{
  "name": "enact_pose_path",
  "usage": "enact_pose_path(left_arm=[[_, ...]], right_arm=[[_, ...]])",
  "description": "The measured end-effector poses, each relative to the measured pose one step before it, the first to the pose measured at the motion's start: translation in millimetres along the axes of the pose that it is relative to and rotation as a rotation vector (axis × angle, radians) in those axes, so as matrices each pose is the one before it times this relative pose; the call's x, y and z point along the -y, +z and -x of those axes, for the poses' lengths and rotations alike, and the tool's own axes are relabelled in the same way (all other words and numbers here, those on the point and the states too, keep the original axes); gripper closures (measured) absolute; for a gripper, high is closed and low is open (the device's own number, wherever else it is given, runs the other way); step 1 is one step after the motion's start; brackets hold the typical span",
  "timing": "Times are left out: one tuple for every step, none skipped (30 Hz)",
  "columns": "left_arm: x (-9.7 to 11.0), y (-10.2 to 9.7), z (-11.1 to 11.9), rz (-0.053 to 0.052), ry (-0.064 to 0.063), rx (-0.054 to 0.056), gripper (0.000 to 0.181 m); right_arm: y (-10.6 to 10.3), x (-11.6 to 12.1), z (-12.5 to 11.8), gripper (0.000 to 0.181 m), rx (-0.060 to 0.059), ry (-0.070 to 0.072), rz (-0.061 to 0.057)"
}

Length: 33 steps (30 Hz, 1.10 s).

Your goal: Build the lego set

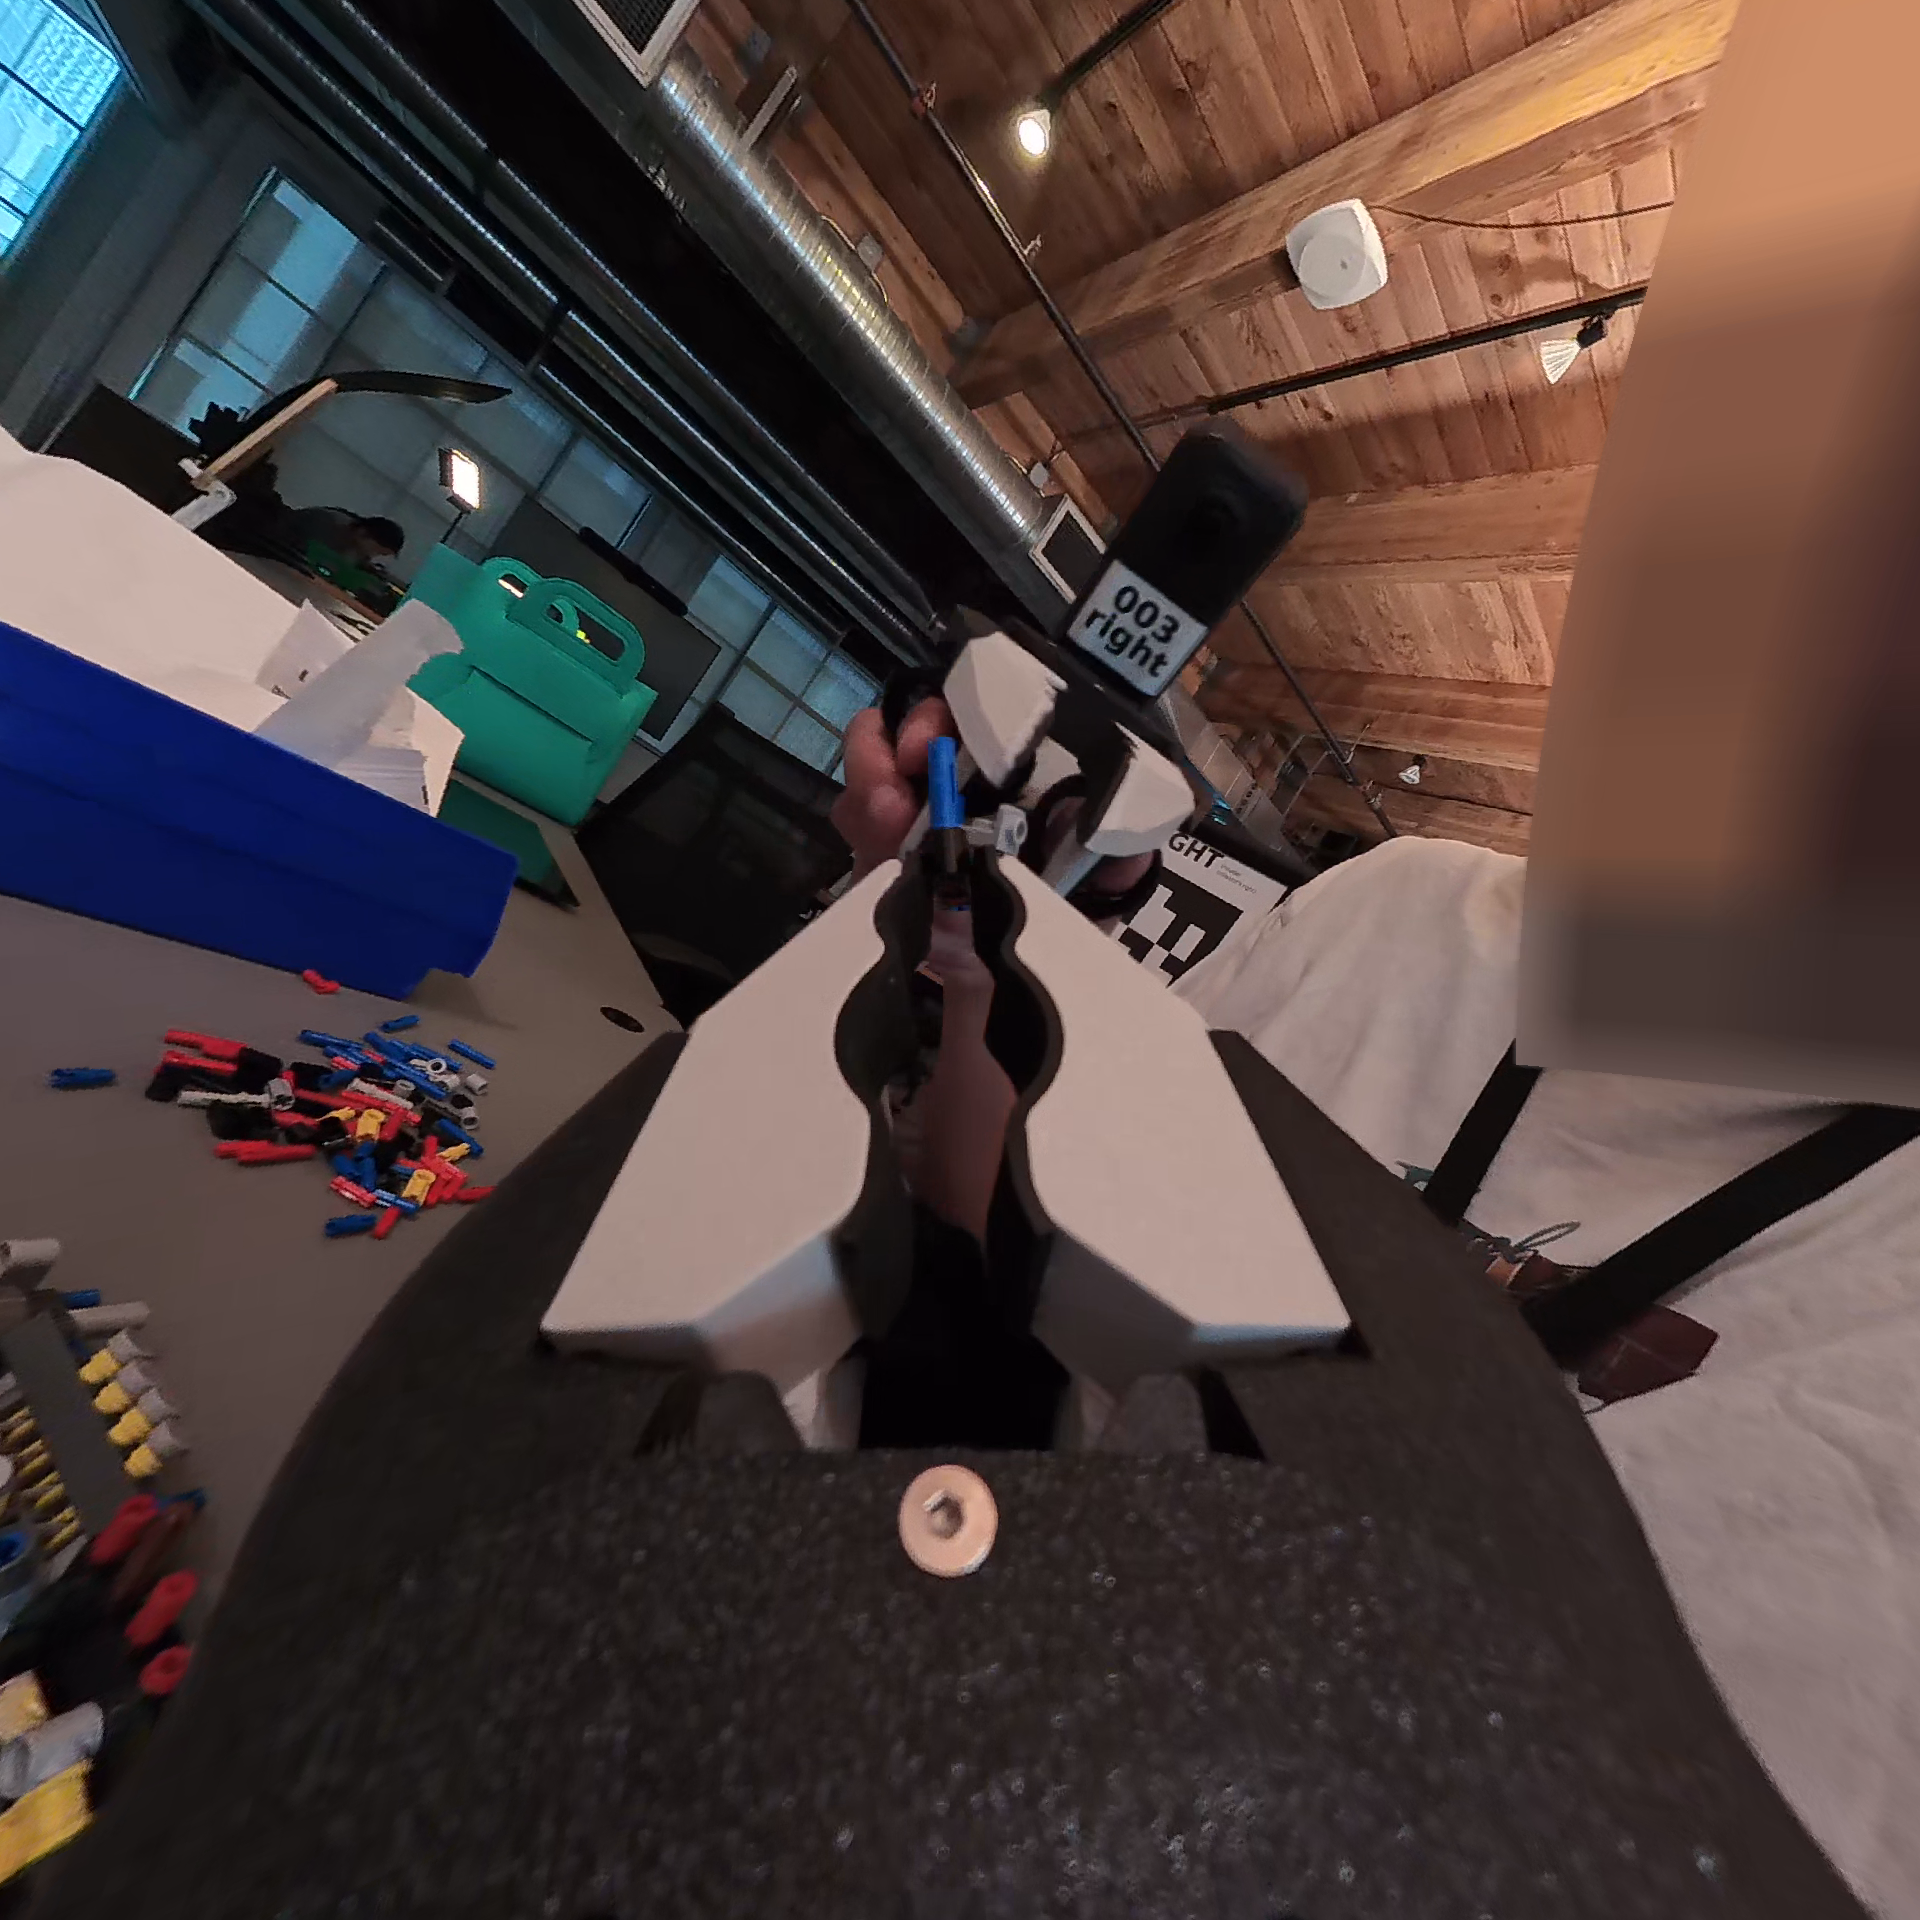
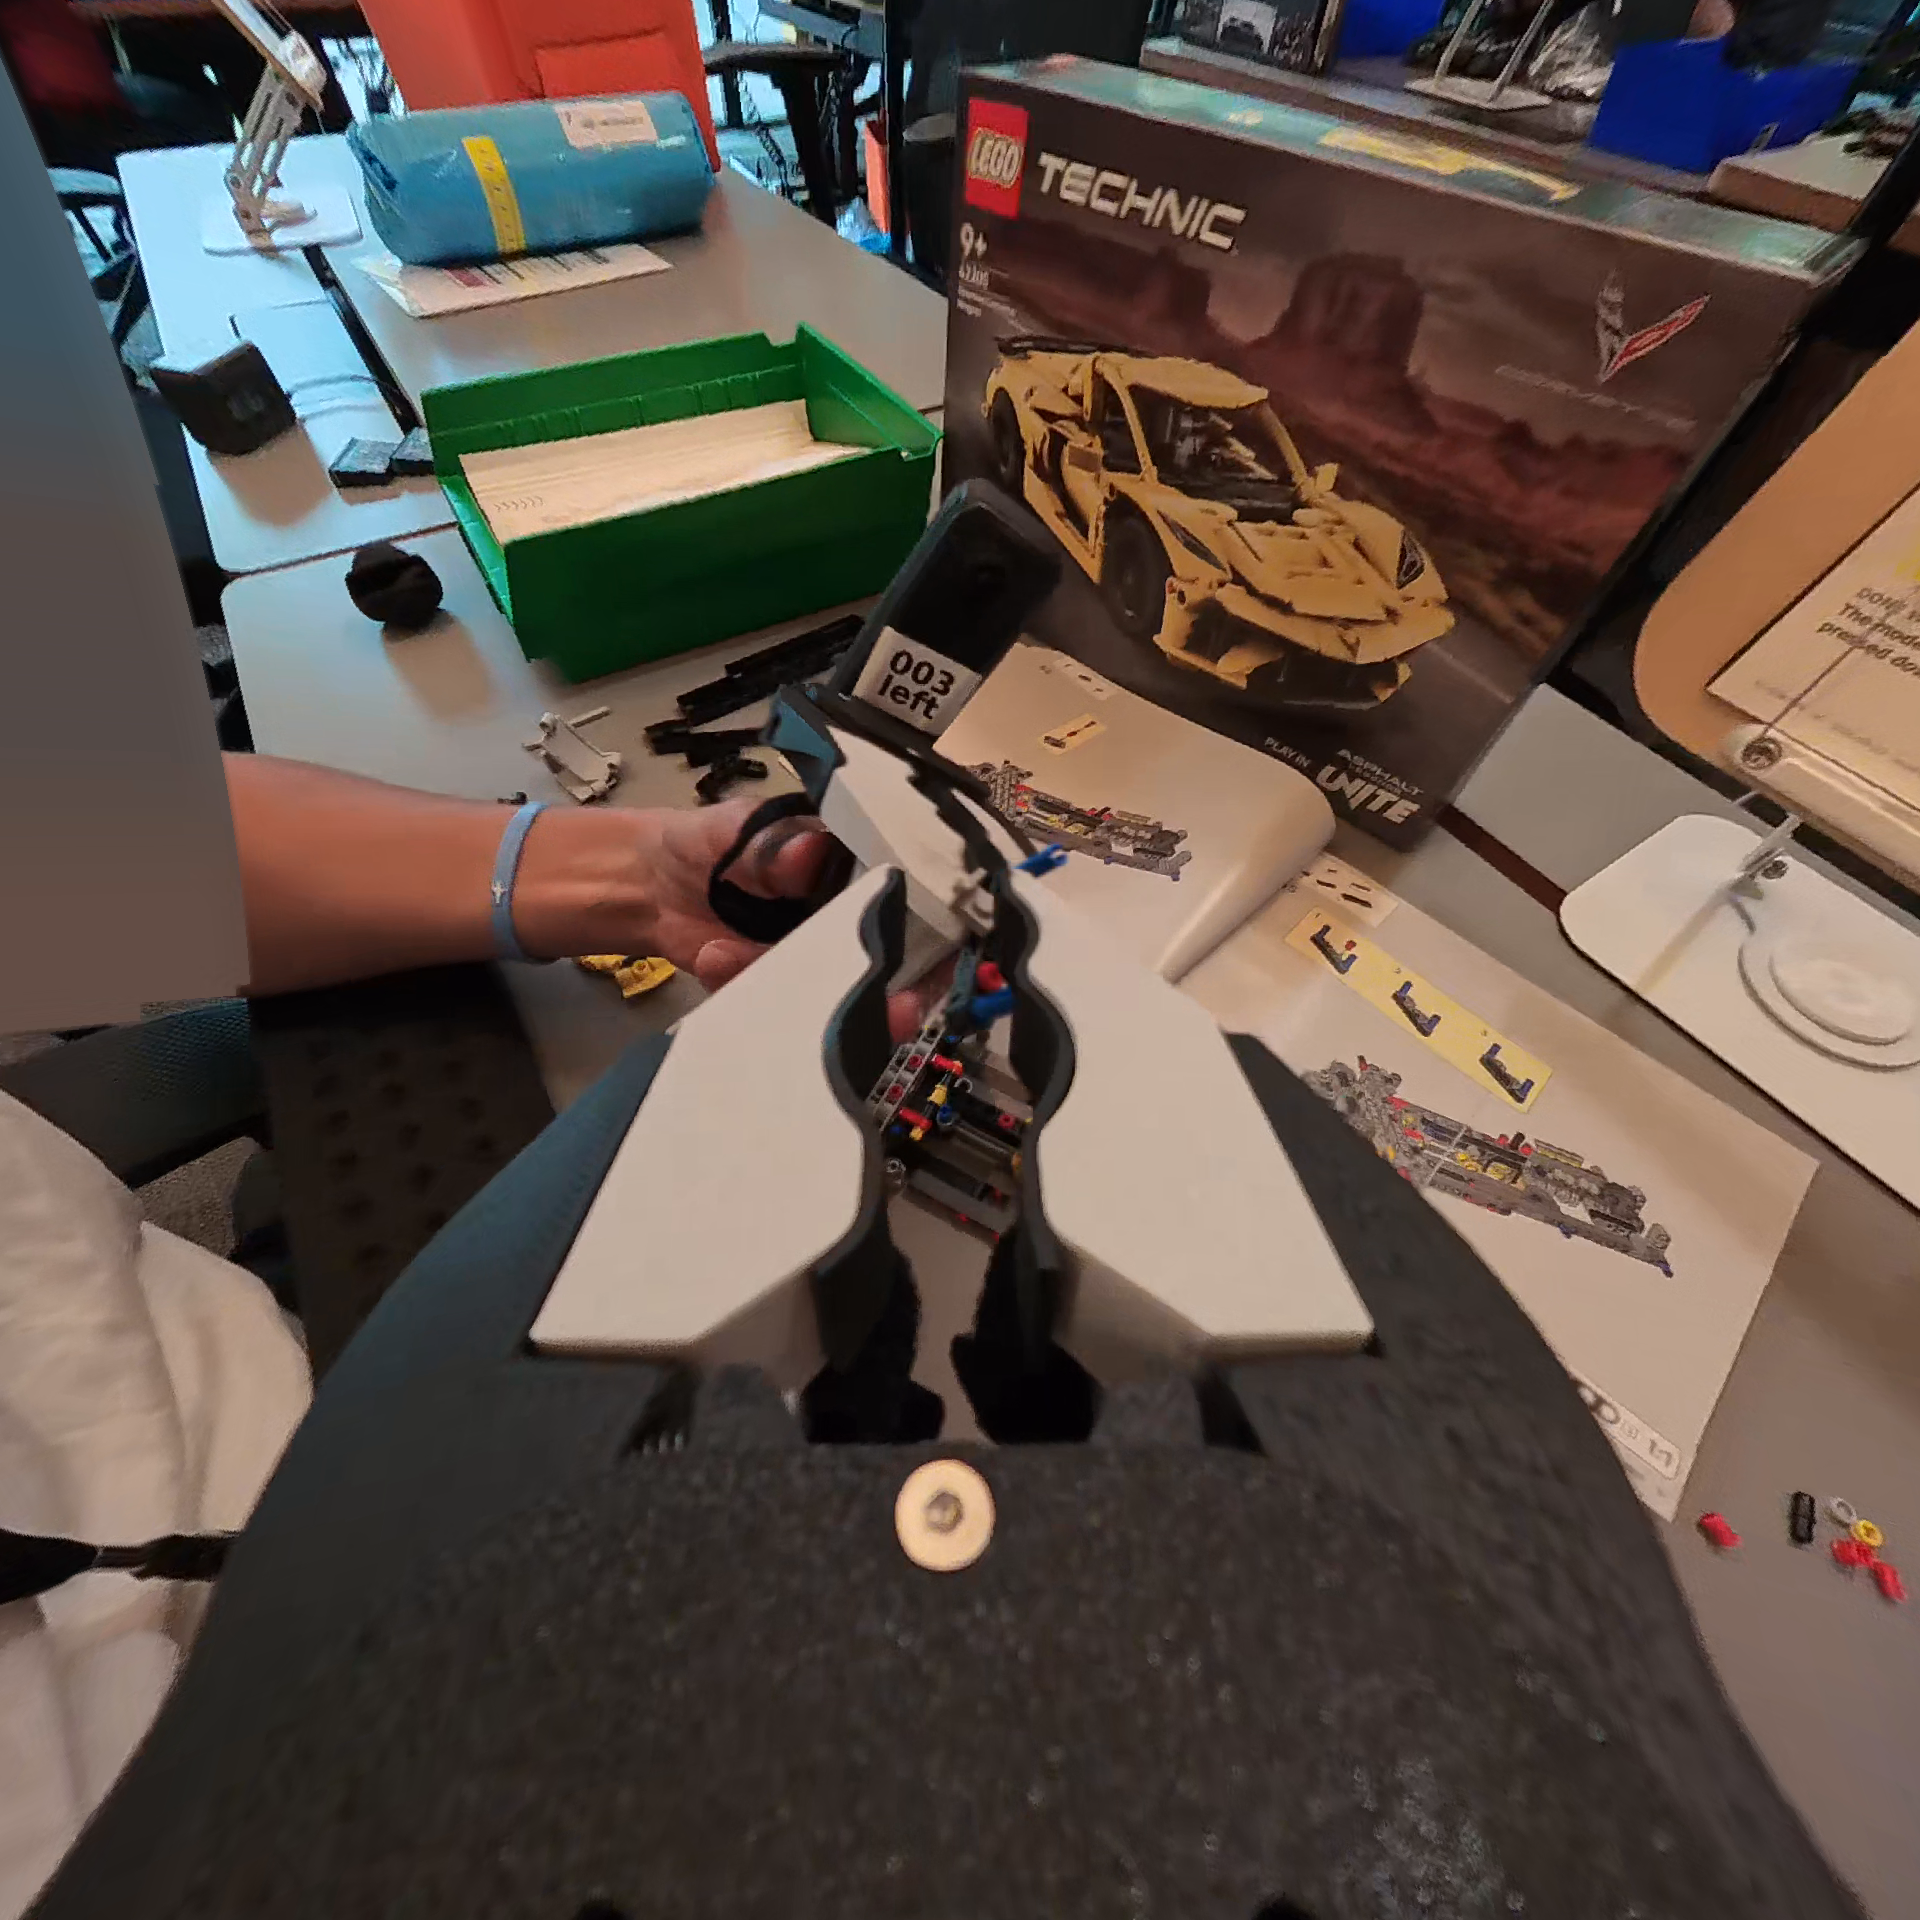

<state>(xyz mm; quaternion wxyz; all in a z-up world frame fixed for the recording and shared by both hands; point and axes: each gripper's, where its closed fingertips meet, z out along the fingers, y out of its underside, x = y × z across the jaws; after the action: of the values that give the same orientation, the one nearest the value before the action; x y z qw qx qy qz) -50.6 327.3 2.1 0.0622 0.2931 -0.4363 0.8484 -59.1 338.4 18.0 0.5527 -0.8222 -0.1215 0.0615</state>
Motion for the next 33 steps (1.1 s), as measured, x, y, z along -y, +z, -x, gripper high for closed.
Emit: enact_pose_path(left_arm=[[-0.41,-0.01,-0.19,0.0023,0.0012,-0.0008,0.175],[-0.41,0.08,0.15,0.0036,-0.0006,0.0012,0.175],[0.03,0.00,0.43,0.0006,0.0023,0.0033,0.175],[0.04,-0.05,-0.56,-0.0005,0.0011,-0.0024,0.175],[0.44,0.05,-0.34,-0.0023,-0.0028,-0.0028,0.175],[0.29,-0.09,-0.10,-0.0022,-0.0020,-0.0007,0.175],[-0.32,0.08,0.04,0.0017,0.0005,-0.0004,0.175],[-0.46,0.10,0.34,0.0025,0.0015,0.0024,0.175],[-0.73,0.31,0.74,0.0042,0.0029,0.0056,0.175],[-0.94,0.28,0.14,0.0050,0.0035,0.0018,0.175],[-0.31,0.25,0.04,0.0015,0.0031,0.0015,0.175],[0.31,0.37,-0.11,-0.0014,0.0054,0.0032,0.175],[-0.28,0.33,0.20,0.0023,0.0087,0.0070,0.175],[-1.55,0.51,0.43,0.0104,0.0096,0.0081,0.175],[-1.58,0.50,1.24,0.0114,0.0078,0.0111,0.175],[-1.47,0.42,1.35,0.0090,0.0070,0.0106,0.175],[-1.16,0.23,0.76,0.0070,0.0032,0.0045,0.175],[-0.42,0.12,1.31,0.0032,-0.0005,0.0076,0.175],[-0.55,0.01,1.96,0.0045,0.0024,0.0118,0.176],[-1.28,0.11,2.25,0.0083,0.0065,0.0146,0.176],[-1.28,0.03,2.60,0.0080,0.0087,0.0172,0.176],[-0.90,0.17,1.83,0.0047,0.0064,0.0115,0.175],[-0.29,0.18,0.52,0.0010,-0.0007,0.0020,0.175],[0.11,0.05,0.43,-0.0016,-0.0039,-0.0002,0.176],[0.13,-0.09,0.52,-0.0022,-0.0008,0.0016,0.176],[0.16,0.02,-0.06,-0.0022,-0.0008,-0.0019,0.176],[0.38,0.05,-0.38,-0.0020,-0.0029,-0.0032,0.176],[0.73,-0.17,0.20,-0.0044,0.0005,0.0021,0.175],[0.66,-0.27,0.09,-0.0039,0.0025,0.0018,0.175],[0.23,-0.24,-0.02,-0.0002,0.0000,0.0002,0.176],[0.26,-0.19,0.81,-0.0007,0.0001,0.0052,0.176],[0.49,-0.35,1.02,-0.0031,0.0013,0.0059,0.175],[0.28,-0.19,-0.11,-0.0021,-0.0036,-0.0025,0.175]], right_arm=[[1.86,-1.25,1.21,0.169,-0.0033,-0.0069,0.0181],[1.57,-1.45,-0.85,0.170,-0.0130,-0.0087,0.0144],[1.43,-1.80,-1.44,0.170,-0.0121,-0.0081,0.0131],[1.25,-1.21,-0.30,0.170,-0.0009,-0.0011,0.0064],[0.71,0.03,-0.45,0.170,0.0020,0.0059,-0.0011],[0.44,-0.02,-0.36,0.170,0.0027,0.0066,-0.0007],[0.41,0.01,-0.01,0.170,0.0042,0.0033,0.0002],[0.58,-0.16,-0.06,0.171,0.0012,0.0001,0.0008],[0.63,-0.12,0.16,0.172,0.0001,-0.0036,-0.0001],[0.03,-0.17,-0.37,0.178,-0.0043,-0.0081,0.0012],[-0.45,0.56,-0.21,0.181,-0.0026,-0.0102,-0.0035],[-0.45,0.72,-0.34,0.181,-0.0020,-0.0026,-0.0065],[-0.10,-0.20,0.31,0.181,0.0064,0.0043,-0.0023],[0.04,-0.99,1.22,0.181,0.0157,0.0067,0.0013],[0.16,-1.65,-0.27,0.181,0.0097,0.0066,0.0037],[0.16,-1.71,-1.23,0.181,0.0047,0.0030,0.0013],[-0.06,-1.31,-0.87,0.181,0.0069,0.0008,-0.0022],[-0.08,-1.19,-0.81,0.181,0.0066,0.0008,-0.0023],[-0.32,-1.60,-1.15,0.181,0.0017,0.0003,0.0017],[-0.14,-2.48,-1.30,0.181,-0.0006,0.0000,0.0098],[0.16,-2.53,-1.11,0.181,-0.0009,0.0020,0.0107],[0.00,-1.71,-1.34,0.181,-0.0035,-0.0004,0.0065],[0.16,-0.45,-0.78,0.181,-0.0024,0.0021,-0.0027],[0.09,-0.13,-0.41,0.181,0.0002,0.0014,-0.0049],[-0.19,-0.20,-1.56,0.179,-0.0070,0.0016,-0.0013],[-0.58,0.02,-1.29,0.178,-0.0048,0.0019,-0.0010],[-0.62,0.45,0.41,0.177,0.0045,0.0029,-0.0030],[-0.79,0.62,0.09,0.176,0.0018,0.0024,-0.0022],[-0.77,0.43,0.08,0.174,-0.0011,-0.0005,-0.0011],[-0.54,0.33,0.37,0.173,-0.0028,-0.0023,-0.0001],[-0.38,0.00,0.46,0.172,-0.0050,-0.0046,0.0019],[-0.58,0.19,0.46,0.170,-0.0091,-0.0056,0.0017],[-0.80,0.92,0.76,0.170,-0.0079,-0.0063,-0.0048]])
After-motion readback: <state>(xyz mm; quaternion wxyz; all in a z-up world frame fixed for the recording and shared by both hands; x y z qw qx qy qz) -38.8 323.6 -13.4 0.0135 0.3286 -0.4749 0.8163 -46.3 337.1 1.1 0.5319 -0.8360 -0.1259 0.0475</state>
